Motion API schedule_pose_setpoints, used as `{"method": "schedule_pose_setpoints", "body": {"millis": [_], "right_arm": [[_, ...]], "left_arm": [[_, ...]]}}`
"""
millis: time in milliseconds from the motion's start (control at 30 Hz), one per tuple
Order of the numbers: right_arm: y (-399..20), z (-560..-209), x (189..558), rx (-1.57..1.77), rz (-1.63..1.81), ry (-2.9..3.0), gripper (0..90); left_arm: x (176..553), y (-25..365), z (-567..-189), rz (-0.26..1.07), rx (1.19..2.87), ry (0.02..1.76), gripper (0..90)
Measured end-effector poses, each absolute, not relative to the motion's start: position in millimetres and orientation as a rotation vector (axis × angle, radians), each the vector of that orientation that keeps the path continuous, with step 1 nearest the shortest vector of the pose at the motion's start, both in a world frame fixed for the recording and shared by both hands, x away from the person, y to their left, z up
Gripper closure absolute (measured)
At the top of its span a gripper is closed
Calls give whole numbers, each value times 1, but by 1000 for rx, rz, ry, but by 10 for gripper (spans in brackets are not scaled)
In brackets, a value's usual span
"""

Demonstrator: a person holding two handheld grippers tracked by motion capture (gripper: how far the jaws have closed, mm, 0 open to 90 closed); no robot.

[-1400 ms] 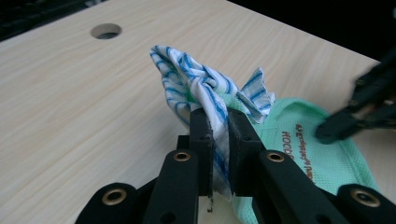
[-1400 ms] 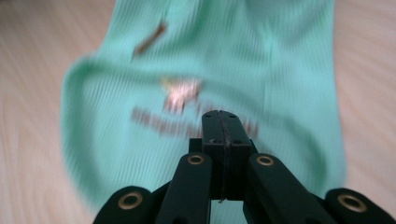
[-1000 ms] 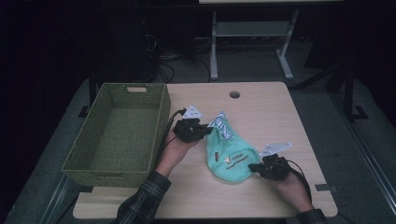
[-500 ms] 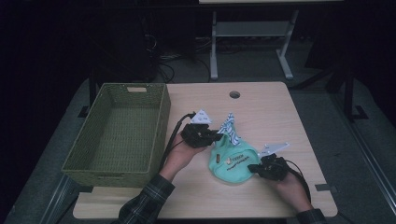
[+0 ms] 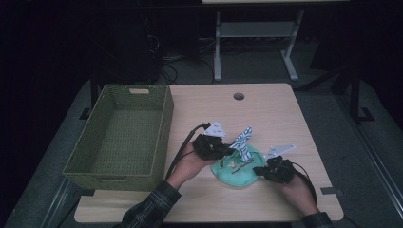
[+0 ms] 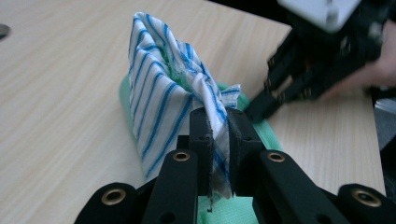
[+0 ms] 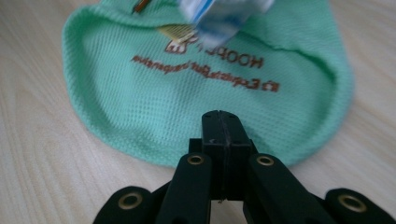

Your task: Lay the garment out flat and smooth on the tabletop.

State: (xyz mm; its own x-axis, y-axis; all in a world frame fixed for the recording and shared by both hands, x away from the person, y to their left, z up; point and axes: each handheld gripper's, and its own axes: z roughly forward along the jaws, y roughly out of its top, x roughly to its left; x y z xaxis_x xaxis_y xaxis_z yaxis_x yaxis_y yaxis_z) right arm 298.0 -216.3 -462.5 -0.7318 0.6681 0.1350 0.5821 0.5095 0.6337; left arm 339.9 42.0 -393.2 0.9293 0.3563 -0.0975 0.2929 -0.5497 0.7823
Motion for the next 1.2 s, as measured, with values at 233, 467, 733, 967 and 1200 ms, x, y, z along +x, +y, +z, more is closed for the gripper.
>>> {"method": "schedule_pose_setpoints", "body": {"millis": [233, 467, 733, 967, 1200], "right_arm": [[-241, -454, 300, 1161, 1104, 2511, 897], [-241, -454, 301, 1153, 1084, 2508, 897], [-246, -454, 301, 1163, 1092, 2487, 896], [-246, -454, 302, 1166, 1085, 2488, 896], [-249, -455, 303, 1177, 1072, 2482, 895]], "left_arm": [[335, 31, -407, 47, 2237, 433, 810], [334, 28, -408, 18, 2233, 427, 685], [343, 34, -384, 3, 2156, 410, 577], [359, 26, -386, -22, 2167, 414, 837], [364, 6, -406, -67, 2212, 406, 893]]}}
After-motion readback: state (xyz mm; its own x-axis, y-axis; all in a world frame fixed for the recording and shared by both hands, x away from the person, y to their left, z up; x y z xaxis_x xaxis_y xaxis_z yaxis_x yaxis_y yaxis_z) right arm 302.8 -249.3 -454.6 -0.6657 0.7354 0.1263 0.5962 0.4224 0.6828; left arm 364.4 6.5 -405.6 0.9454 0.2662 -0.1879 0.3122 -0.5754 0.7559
